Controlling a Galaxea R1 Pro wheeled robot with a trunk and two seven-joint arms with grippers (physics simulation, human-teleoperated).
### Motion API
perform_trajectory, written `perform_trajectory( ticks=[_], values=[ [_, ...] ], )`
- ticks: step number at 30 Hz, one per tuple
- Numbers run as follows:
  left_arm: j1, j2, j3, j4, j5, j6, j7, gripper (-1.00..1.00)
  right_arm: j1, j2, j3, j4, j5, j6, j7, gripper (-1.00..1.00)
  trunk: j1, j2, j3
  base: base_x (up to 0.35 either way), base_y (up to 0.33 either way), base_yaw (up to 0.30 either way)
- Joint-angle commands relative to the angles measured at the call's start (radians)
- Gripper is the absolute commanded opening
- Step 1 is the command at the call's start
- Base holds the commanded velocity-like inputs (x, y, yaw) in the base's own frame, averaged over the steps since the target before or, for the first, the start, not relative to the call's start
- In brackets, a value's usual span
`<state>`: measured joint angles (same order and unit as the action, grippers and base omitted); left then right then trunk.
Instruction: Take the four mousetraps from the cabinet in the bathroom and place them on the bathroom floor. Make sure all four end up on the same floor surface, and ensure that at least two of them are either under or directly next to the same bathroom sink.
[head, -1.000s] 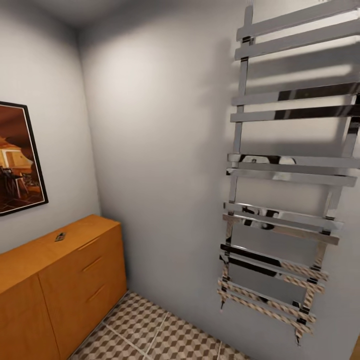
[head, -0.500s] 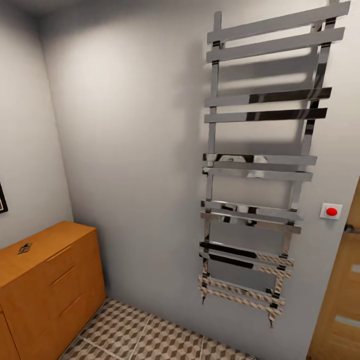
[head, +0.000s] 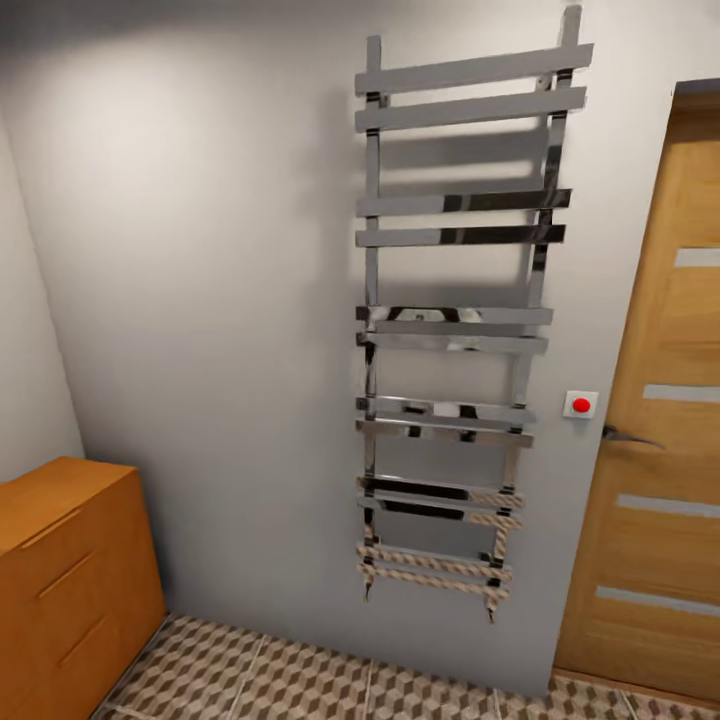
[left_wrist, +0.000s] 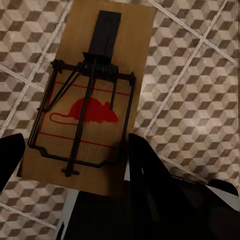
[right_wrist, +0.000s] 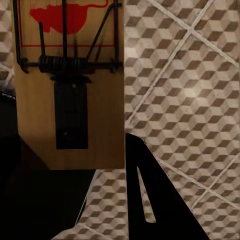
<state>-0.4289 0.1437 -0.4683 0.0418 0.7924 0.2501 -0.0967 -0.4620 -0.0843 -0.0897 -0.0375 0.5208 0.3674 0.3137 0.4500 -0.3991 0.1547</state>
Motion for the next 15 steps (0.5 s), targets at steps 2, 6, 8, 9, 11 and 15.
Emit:
perform_trajectory(
  ticks=[2,6,8,9,11,15],
  values=[
    [0.001,-0.002,-0.009,0.003,0.006,0.001,-0.009,-1.00,0.000,0.000,-0.008,-0.002,0.008,0.006,0.004,-1.00,0.000,-0.001,0.000,-0.254,-0.061,-0.294],
    [0.002,-0.003,-0.009,0.003,0.005,0.001,-0.009,-1.00,0.000,0.000,-0.008,-0.002,0.008,0.006,0.004,-1.00,0.000,-0.001,0.000,-0.211,-0.057,-0.294],
    [0.003,-0.003,-0.009,0.003,0.005,0.001,-0.009,-1.00,0.000,0.000,-0.008,-0.002,0.008,0.006,0.004,-1.00,0.000,-0.001,0.000,-0.112,-0.032,-0.294],
    [0.003,-0.004,-0.009,0.003,0.005,0.001,-0.009,-1.00,0.000,0.000,-0.008,-0.002,0.008,0.006,0.004,-1.00,0.000,-0.001,0.000,-0.064,-0.018,-0.294],
    [0.003,-0.004,-0.009,0.003,0.005,0.001,-0.009,-1.00,0.000,0.000,-0.009,-0.002,0.008,0.006,0.004,-1.00,0.000,-0.001,0.000,-0.046,-0.013,-0.294],
    [0.004,-0.004,-0.009,0.003,0.005,0.000,-0.009,-1.00,0.000,0.000,-0.009,-0.002,0.008,0.006,0.005,-1.00,0.000,-0.001,0.000,-0.019,-0.005,-0.294]
  ],
)
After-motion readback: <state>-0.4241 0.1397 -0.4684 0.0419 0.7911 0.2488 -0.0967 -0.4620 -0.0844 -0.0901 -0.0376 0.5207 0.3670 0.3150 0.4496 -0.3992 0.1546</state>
